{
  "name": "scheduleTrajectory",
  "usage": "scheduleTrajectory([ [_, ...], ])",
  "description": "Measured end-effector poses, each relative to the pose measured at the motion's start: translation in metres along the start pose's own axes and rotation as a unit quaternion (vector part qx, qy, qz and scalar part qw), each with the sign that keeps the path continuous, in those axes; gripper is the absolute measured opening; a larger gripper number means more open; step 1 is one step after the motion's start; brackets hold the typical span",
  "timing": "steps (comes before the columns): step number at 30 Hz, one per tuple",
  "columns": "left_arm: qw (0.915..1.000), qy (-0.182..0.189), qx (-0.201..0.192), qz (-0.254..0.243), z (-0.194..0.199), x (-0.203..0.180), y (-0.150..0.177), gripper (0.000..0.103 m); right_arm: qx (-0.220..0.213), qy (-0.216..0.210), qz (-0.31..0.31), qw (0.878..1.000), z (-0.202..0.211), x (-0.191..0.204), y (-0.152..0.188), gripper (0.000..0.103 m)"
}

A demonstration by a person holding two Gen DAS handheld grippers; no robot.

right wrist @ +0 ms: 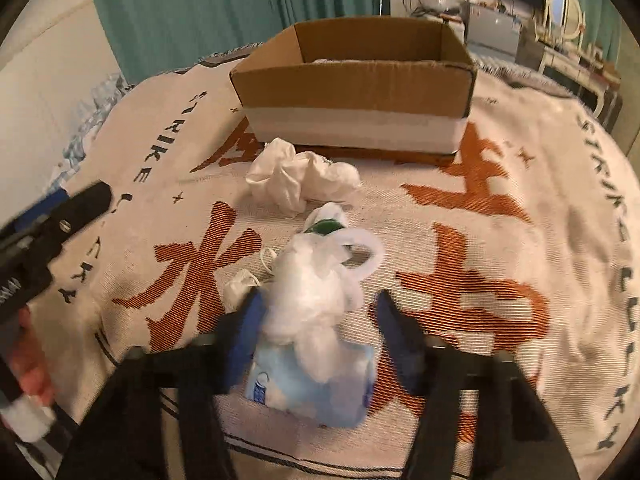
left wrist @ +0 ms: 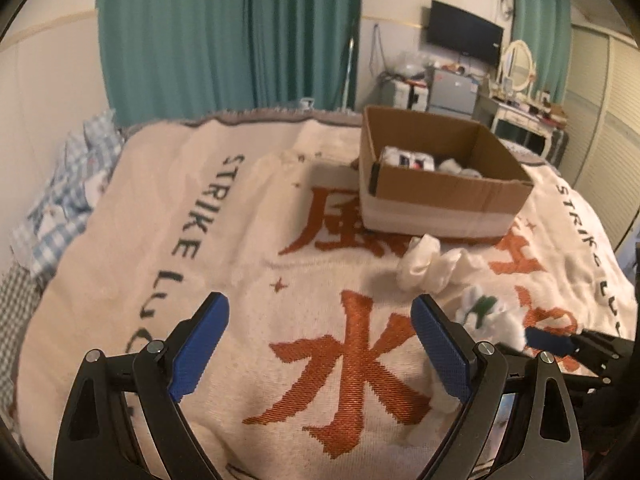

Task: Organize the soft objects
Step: 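Grasp the white plastic item with the left gripper while the right grasps white socks, then lower both held items into the cardboard box and open both grippers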

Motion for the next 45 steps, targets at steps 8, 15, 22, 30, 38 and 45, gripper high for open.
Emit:
scheduleTrajectory([
  [8,0.9996,0.027,-0.001,0.006,0.003,-0.01,0.002,0.094,-0.031,-0.009,-0.012,0.999,0.028,-0.007,-0.012,0.028],
  [15,0.996,0.069,0.047,-0.03,-0.005,-0.052,0.022,0.092,-0.059,0.034,-0.039,0.997,0.057,-0.041,-0.019,0.028],
  [22,0.9908,0.087,0.067,-0.079,-0.024,-0.095,0.042,0.082,-0.043,0.046,-0.061,0.996,0.046,-0.062,-0.011,0.028],
  [30,0.986,0.107,0.104,-0.075,-0.054,-0.102,0.054,0.035,-0.016,0.055,-0.048,0.997,0.02,-0.058,-0.006,0.028],
  [38,0.9829,0.134,0.097,-0.081,-0.039,-0.103,0.054,0.03,-0.012,0.04,-0.035,0.998,0.017,-0.048,-0.005,0.028],
  [45,0.984,0.14,0.061,-0.092,0.004,-0.104,0.036,0.03,-0.041,0.03,-0.05,0.997,0.06,-0.047,-0.005,0.028],
])
Point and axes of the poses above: each gripper's, at about its wrist camera, not at the fingertips, and z roughly against the way its jaws point, x to its left, y to its underside, the point moved 6 cm from there along -z, roughly the way its jaws point, and after that the axes turned 7 degrees about y, right-handed, at the moved point
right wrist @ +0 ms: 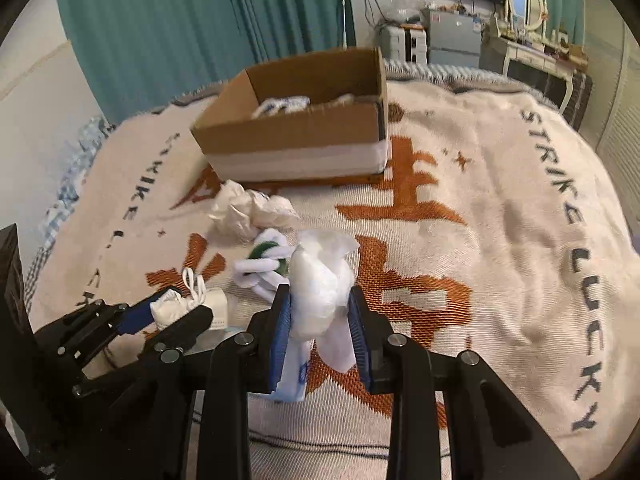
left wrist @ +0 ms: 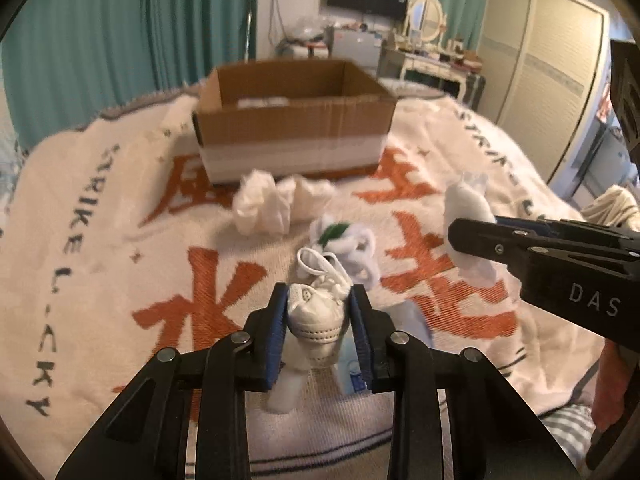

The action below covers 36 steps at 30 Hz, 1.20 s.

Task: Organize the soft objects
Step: 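Lower both held items into the cardboard box and open both grippers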

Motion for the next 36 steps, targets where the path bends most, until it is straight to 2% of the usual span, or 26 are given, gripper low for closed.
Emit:
scheduleTrajectory([
  [6,0.9997,0.004,-0.024,0.006,0.052,-0.004,-0.019,0.03,-0.05,-0.013,0.011,0.999,0.061,0.011,-0.015,0.028],
  [11,0.998,-0.003,-0.063,0.001,0.097,-0.001,-0.047,0.03,-0.095,-0.017,0.033,0.995,0.109,0.024,-0.04,0.028],
  [15,0.9951,-0.003,-0.099,-0.005,0.123,0.005,-0.083,0.03,-0.127,-0.006,0.055,0.99,0.136,0.03,-0.067,0.028],
  [20,0.9917,-0.013,-0.127,-0.017,0.13,0.014,-0.129,0.03,-0.156,-0.014,0.063,0.986,0.15,0.033,-0.111,0.028],
  [24,0.9894,-0.022,-0.142,-0.016,0.115,0.029,-0.168,0.03,-0.163,-0.014,0.07,0.984,0.136,0.031,-0.146,0.028],
  [28,0.9873,-0.038,-0.15,-0.034,0.08,0.042,-0.2,0.03,-0.152,-0.008,0.068,0.986,0.102,0.024,-0.181,0.028],
  [33,0.9912,-0.035,-0.126,-0.023,0.011,0.065,-0.226,0.03,-0.122,-0.003,0.062,0.991,0.035,0.013,-0.219,0.028],
  [36,0.9929,-0.038,-0.106,-0.038,-0.032,0.071,-0.235,0.03,-0.101,-0.009,0.057,0.993,-0.01,0.01,-0.231,0.028],
])
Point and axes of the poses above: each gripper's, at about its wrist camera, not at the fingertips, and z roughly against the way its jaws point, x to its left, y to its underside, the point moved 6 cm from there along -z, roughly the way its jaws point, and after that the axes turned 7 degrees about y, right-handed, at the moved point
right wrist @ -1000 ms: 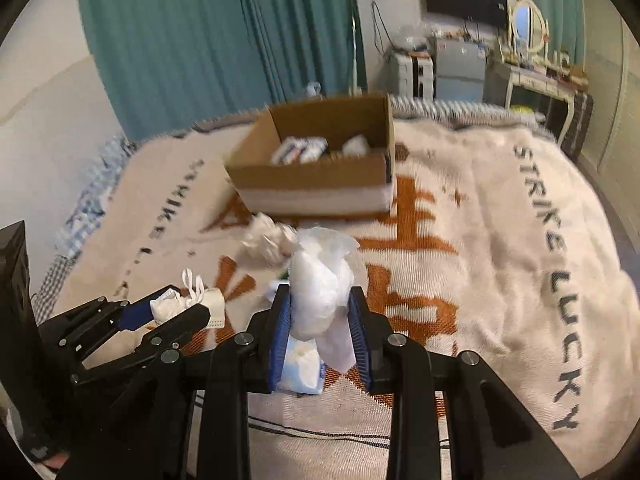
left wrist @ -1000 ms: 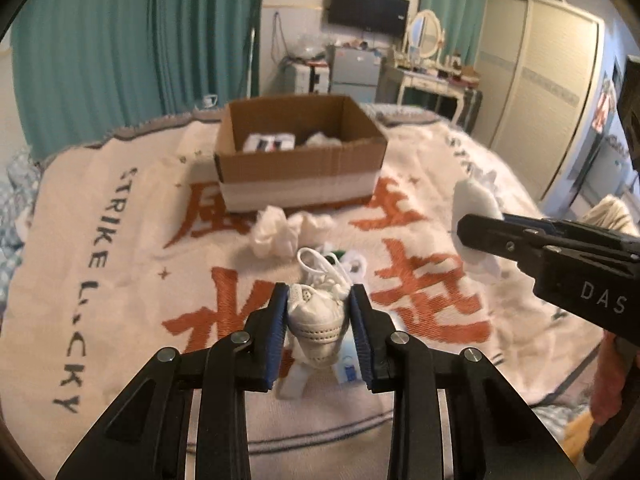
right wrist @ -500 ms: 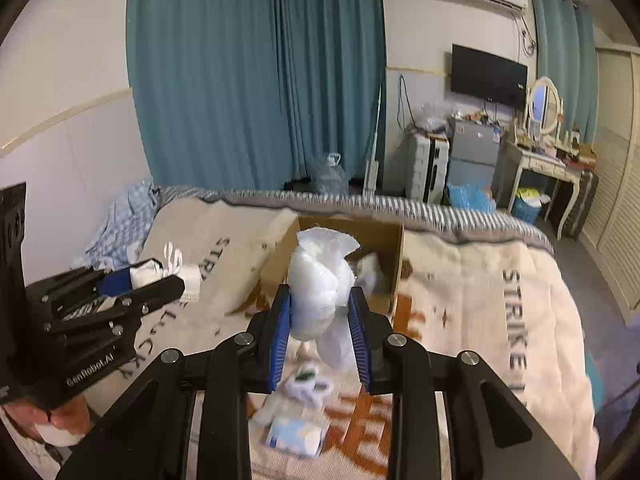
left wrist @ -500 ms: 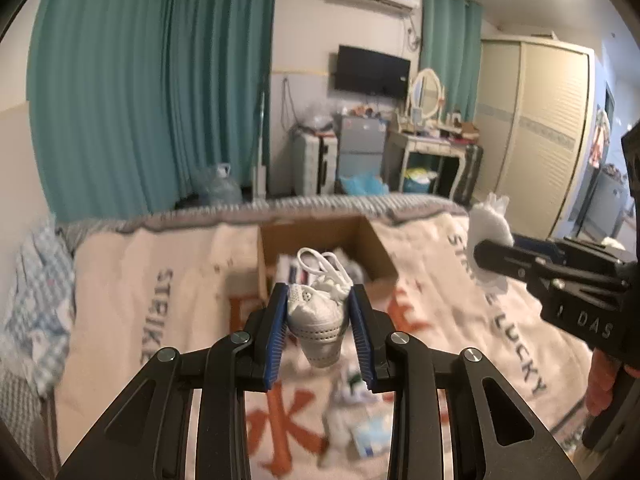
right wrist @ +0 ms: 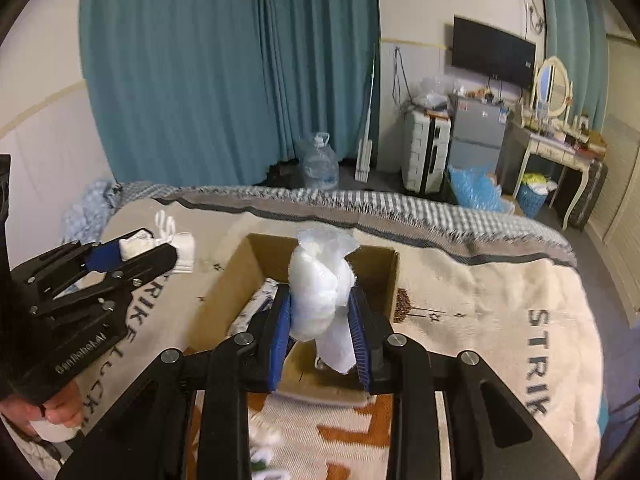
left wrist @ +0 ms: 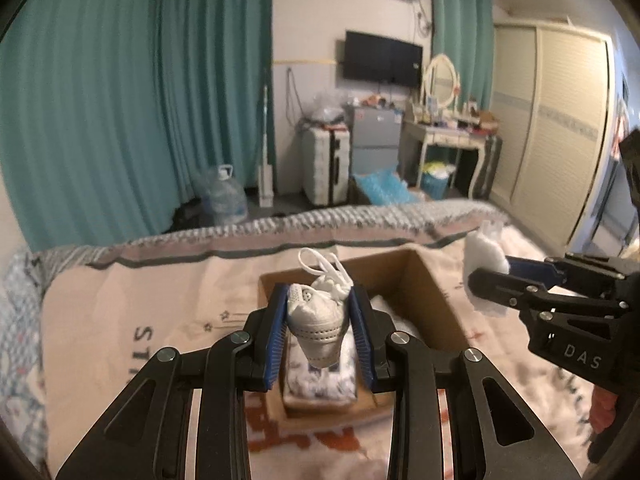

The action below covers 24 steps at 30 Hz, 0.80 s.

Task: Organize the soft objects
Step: 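Lower both held items into the cardboard box and open both grippers, then move both grippers back toward the remaining items on the blanket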

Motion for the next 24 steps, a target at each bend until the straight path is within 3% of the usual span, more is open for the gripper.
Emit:
scheduleTrajectory([
  [8,0.9974,0.006,0.071,0.001,-0.1,0.01,0.029,0.03,0.058,-0.01,-0.008,0.998,-0.113,-0.013,0.012,0.028],
  [11,0.9981,0.005,0.062,0.0,-0.108,0.009,0.036,0.033,0.066,-0.01,-0.021,0.998,-0.135,-0.019,0.019,0.029],
  [12,0.9983,0.004,0.058,0.002,-0.108,0.009,0.038,0.034,0.066,-0.014,-0.024,0.997,-0.14,-0.02,0.022,0.035],
  [13,0.9979,-0.001,0.065,0.005,-0.11,0.01,0.041,0.041,0.068,-0.014,-0.027,0.997,-0.142,-0.02,0.024,0.042],
  [14,0.9973,-0.001,0.072,0.01,-0.111,0.011,0.042,0.049,0.068,-0.011,-0.03,0.997,-0.143,-0.022,0.026,0.059],
  [15,0.9968,-0.004,0.078,0.017,-0.11,0.013,0.044,0.064,0.064,-0.007,-0.031,0.997,-0.14,-0.024,0.027,0.065],
  [16,0.9968,-0.007,0.078,0.019,-0.11,0.014,0.042,0.071,0.061,-0.005,-0.033,0.998,-0.136,-0.024,0.028,0.065],
  [21,0.9978,-0.025,0.06,0.008,-0.068,0.007,0.021,0.073,0.04,0.012,-0.03,0.999,-0.085,-0.03,0.017,0.069],
  [24,0.9991,-0.035,0.025,-0.005,-0.015,0.001,-0.002,0.073,0.019,0.026,-0.026,0.999,-0.036,-0.031,0.003,0.07],
])
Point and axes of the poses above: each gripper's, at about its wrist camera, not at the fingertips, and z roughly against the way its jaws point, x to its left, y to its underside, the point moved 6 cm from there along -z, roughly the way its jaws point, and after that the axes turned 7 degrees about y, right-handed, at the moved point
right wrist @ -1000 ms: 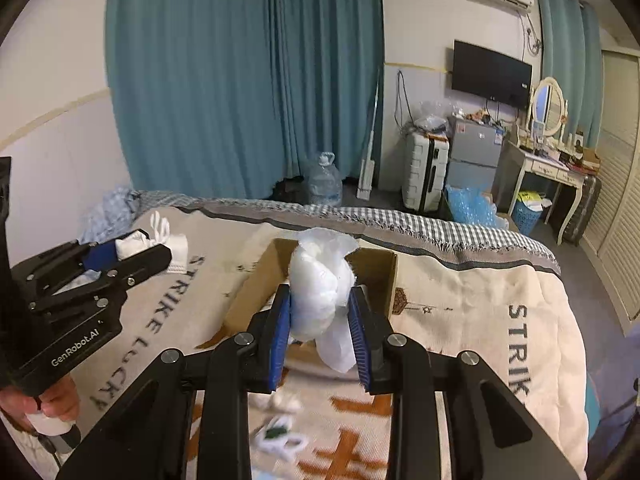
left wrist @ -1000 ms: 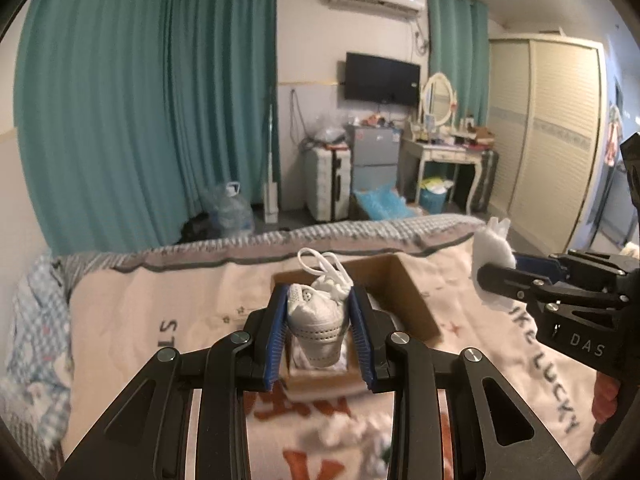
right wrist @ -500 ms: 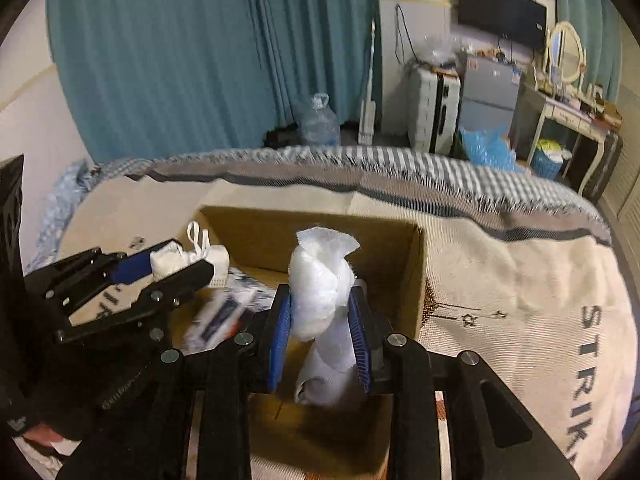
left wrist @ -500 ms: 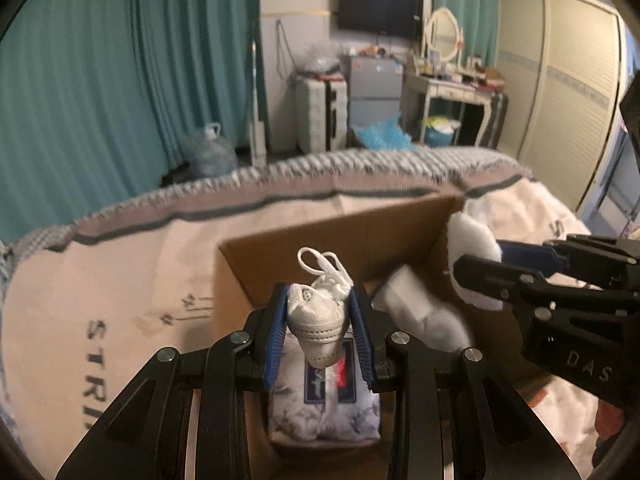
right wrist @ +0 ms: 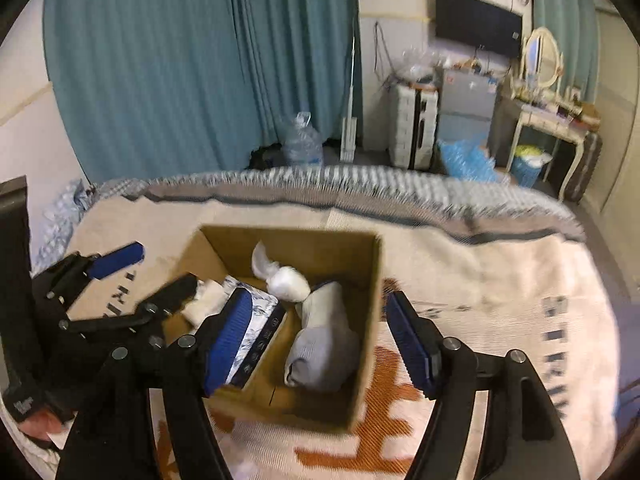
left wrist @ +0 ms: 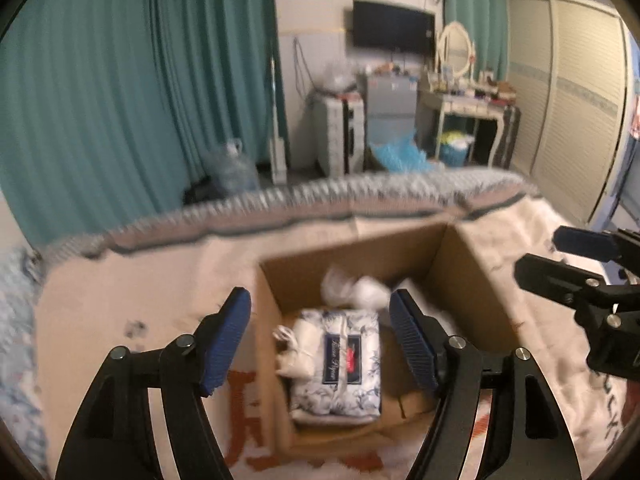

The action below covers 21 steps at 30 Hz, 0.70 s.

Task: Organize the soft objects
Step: 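Move both grippers back toward the remaining items on the blanket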

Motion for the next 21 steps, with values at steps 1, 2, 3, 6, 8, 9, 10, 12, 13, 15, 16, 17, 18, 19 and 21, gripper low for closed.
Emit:
scheduleTrajectory([
  [1,0.9999,-0.002,-0.01,-0.001,0.016,0.0,-0.006,0.073,-0.008,0.005,0.002,1.0,0.017,-0.001,-0.004,0.07],
  [2,0.9998,-0.004,-0.021,-0.002,0.034,0.0,-0.012,0.073,-0.021,0.012,0.005,1.0,0.046,-0.003,-0.009,0.07],
  [3,0.9994,-0.005,-0.035,-0.003,0.055,-0.001,-0.019,0.075,-0.03,0.016,0.008,0.999,0.065,-0.003,-0.011,0.071],
  [6,0.9968,-0.007,-0.079,-0.002,0.121,-0.002,-0.034,0.09,-0.053,0.027,0.015,0.998,0.126,0.001,-0.016,0.082],
  [8,0.9941,-0.007,-0.108,-0.002,0.163,-0.002,-0.039,0.09,-0.064,0.022,0.016,0.998,0.166,0.005,-0.015,0.091],
  [9,0.993,-0.009,-0.118,-0.003,0.186,-0.002,-0.039,0.09,-0.067,0.019,0.015,0.997,0.187,0.006,-0.014,0.095],
  [10,0.9924,-0.013,-0.122,-0.003,0.2,-0.001,-0.039,0.09,-0.072,0.02,0.012,0.997,0.202,0.008,-0.012,0.096],
  [12,0.9922,-0.021,-0.122,-0.006,0.227,0.0,-0.033,0.09,-0.081,0.025,0.012,0.996,0.231,0.009,-0.007,0.103],
  [13,0.9924,-0.022,-0.121,-0.008,0.237,-0.001,-0.029,0.09,-0.086,0.029,0.013,0.996,0.241,0.011,-0.004,0.103],
  [15,0.9926,-0.011,-0.121,-0.011,0.255,-0.003,-0.015,0.09,-0.091,0.035,0.02,0.995,0.258,0.015,0.003,0.103],
  [16,0.9926,-0.008,-0.121,-0.011,0.261,-0.004,-0.009,0.09,-0.092,0.038,0.023,0.995,0.264,0.018,0.009,0.103],
  [17,0.993,-0.006,-0.118,-0.01,0.265,-0.003,0.001,0.09,-0.09,0.041,0.029,0.995,0.268,0.021,0.017,0.103],
  [18,0.9934,-0.007,-0.114,-0.008,0.265,-0.004,0.008,0.09,-0.09,0.044,0.031,0.995,0.271,0.023,0.025,0.103],
  [19,0.9942,-0.008,-0.108,-0.002,0.265,-0.001,0.02,0.09,-0.088,0.046,0.033,0.994,0.272,0.026,0.036,0.103],
  [21,0.9952,-0.017,-0.095,0.013,0.257,0.005,0.042,0.09,-0.083,0.047,0.036,0.995,0.268,0.032,0.058,0.103],
])
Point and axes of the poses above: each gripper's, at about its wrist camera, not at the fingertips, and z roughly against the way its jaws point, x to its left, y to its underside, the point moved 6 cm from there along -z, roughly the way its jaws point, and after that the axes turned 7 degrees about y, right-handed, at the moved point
